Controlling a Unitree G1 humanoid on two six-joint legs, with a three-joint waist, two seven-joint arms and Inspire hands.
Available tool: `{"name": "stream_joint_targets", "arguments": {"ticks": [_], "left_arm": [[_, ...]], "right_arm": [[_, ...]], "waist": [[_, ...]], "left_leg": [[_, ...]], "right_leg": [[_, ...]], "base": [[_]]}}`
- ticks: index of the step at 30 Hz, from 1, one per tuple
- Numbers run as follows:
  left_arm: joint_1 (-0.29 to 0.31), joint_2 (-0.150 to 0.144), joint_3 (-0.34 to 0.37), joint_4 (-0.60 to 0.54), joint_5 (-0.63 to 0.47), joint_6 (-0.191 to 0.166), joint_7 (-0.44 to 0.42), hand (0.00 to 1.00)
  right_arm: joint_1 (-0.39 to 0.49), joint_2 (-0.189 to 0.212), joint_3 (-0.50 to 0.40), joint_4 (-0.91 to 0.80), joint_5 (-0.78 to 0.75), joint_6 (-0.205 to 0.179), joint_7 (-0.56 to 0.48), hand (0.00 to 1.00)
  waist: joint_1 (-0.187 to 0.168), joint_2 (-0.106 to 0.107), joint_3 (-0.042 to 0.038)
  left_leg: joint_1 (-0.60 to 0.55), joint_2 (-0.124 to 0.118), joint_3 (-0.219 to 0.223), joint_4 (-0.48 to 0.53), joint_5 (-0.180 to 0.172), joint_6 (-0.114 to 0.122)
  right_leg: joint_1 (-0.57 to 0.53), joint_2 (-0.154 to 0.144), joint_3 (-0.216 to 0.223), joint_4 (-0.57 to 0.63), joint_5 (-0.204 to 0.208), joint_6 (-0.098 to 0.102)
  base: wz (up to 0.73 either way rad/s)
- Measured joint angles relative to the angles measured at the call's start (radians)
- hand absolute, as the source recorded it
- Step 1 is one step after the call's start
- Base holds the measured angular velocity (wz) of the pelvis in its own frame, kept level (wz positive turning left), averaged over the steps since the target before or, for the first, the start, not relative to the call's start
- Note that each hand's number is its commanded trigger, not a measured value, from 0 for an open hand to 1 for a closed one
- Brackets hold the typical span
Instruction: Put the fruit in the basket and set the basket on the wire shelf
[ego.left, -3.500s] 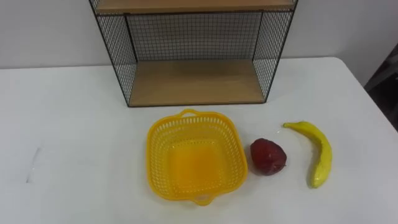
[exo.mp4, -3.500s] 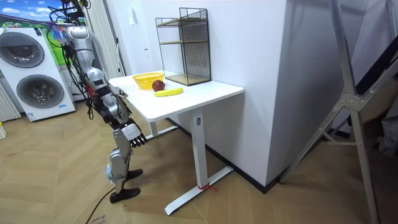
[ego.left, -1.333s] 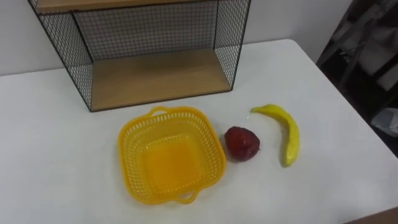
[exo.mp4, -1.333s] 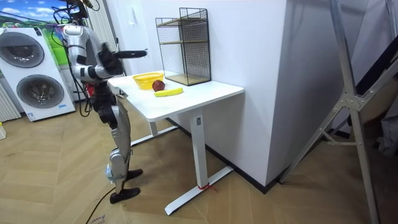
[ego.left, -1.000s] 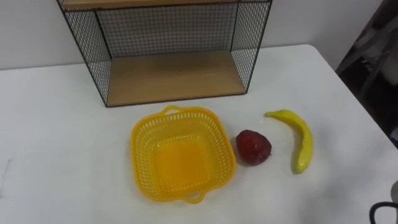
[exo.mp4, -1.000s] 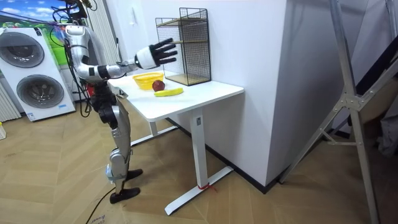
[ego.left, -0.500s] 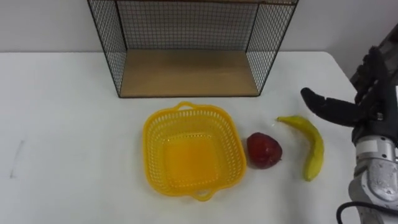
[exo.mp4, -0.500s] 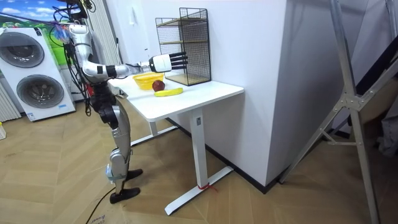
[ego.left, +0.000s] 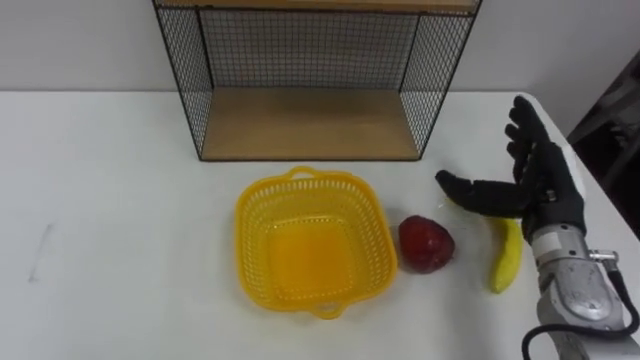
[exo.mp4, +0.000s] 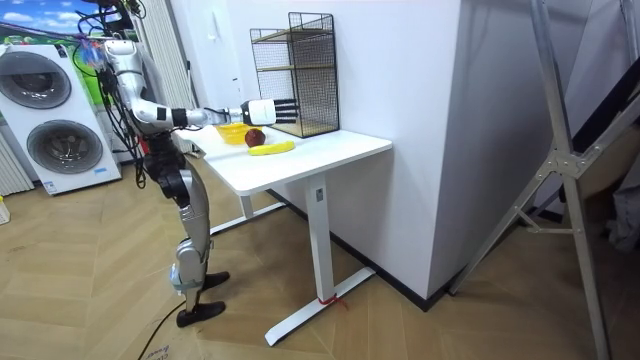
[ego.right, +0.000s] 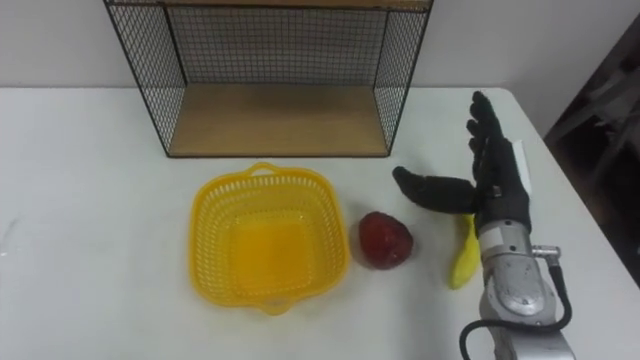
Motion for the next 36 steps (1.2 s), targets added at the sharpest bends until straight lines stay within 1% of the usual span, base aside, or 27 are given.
{"name": "stream_joint_targets", "arguments": {"ticks": [2, 4, 9, 11, 13, 17, 21, 23, 36], "left_arm": [[-0.009, 0.002, 0.0, 0.0, 0.0, 0.001, -0.012, 0.0], [-0.009, 0.006, 0.0, 0.0, 0.0, 0.002, -0.014, 0.0], [-0.012, 0.008, 0.0, 0.0, 0.0, 0.002, -0.02, 0.0], [-0.012, 0.01, 0.0, 0.0, 0.0, 0.002, -0.02, 0.0], [-0.009, 0.01, 0.0, 0.001, 0.0, 0.004, -0.02, 0.0], [-0.008, 0.011, 0.001, 0.001, 0.0, 0.004, -0.019, 0.0], [-0.008, 0.011, 0.001, 0.001, 0.0, 0.004, -0.022, 0.0], [-0.007, 0.011, 0.001, 0.002, 0.0, 0.005, -0.032, 0.0], [-0.009, 0.011, 0.001, 0.001, 0.0, 0.005, -0.032, 0.0]], "right_arm": [[0.0, 0.0, 0.0, 0.0, -0.001, 0.0, 0.019, 0.0], [0.0, 0.0, 0.001, 0.0, -0.001, 0.0, 0.036, 0.0], [0.0, 0.0, 0.003, 0.0, 0.003, 0.0, 0.06, 0.0], [0.001, 0.0, 0.016, 0.0, 0.005, 0.0, 0.067, 0.0], [0.002, 0.0, 0.029, 0.0, 0.005, 0.0, 0.075, 0.0], [0.005, 0.0, 0.036, 0.0, -0.001, 0.0, 0.107, 0.0], [0.005, 0.0, 0.036, -0.001, -0.015, 0.0, 0.112, 0.0], [0.006, 0.0, 0.036, -0.004, -0.045, 0.0, 0.113, 0.0], [0.021, 0.003, 0.036, -0.003, -0.086, 0.0, 0.122, 0.0]], "waist": [[0.0, 0.008, -0.0003], [0.001, 0.008, -0.0011], [0.005, 0.001, -0.0058], [0.005, -0.003, -0.0089], [0.006, -0.005, -0.0102], [0.008, -0.002, -0.0114], [0.008, 0.002, -0.0123], [0.008, 0.003, -0.0127], [0.013, 0.004, -0.0112]], "left_leg": [[-0.008, 0.0, 0.0, 0.005, 0.0, 0.0], [-0.007, 0.001, 0.0, 0.005, 0.001, 0.0], [-0.008, 0.001, 0.0, 0.005, 0.002, 0.0], [-0.008, 0.001, 0.0, 0.005, 0.002, 0.0], [-0.008, 0.001, 0.0, 0.004, 0.002, 0.0], [-0.008, 0.001, 0.0, 0.005, 0.002, 0.0], [-0.007, 0.001, 0.0, 0.005, 0.002, 0.001], [-0.007, 0.001, 0.0, 0.005, 0.002, 0.001], [-0.01, 0.001, 0.001, 0.007, 0.003, 0.001]], "right_leg": [[-0.006, 0.0, 0.0, 0.0, 0.001, -0.002], [-0.005, 0.0, 0.0, 0.001, 0.001, -0.002], [-0.006, 0.001, -0.002, 0.001, 0.002, -0.003], [-0.005, 0.0, -0.004, 0.001, 0.002, -0.002], [-0.005, 0.0, -0.004, 0.001, 0.002, -0.002], [-0.005, 0.0, -0.003, 0.0, 0.004, -0.001], [-0.004, 0.001, -0.003, 0.0, 0.004, -0.002], [-0.002, 0.001, -0.003, 0.001, 0.004, -0.002], [0.003, 0.001, -0.002, 0.001, 0.005, -0.001]], "base": [[0.0], [0.0], [0.0], [0.0], [0.0], [0.0], [0.0], [0.0], [0.0]]}}
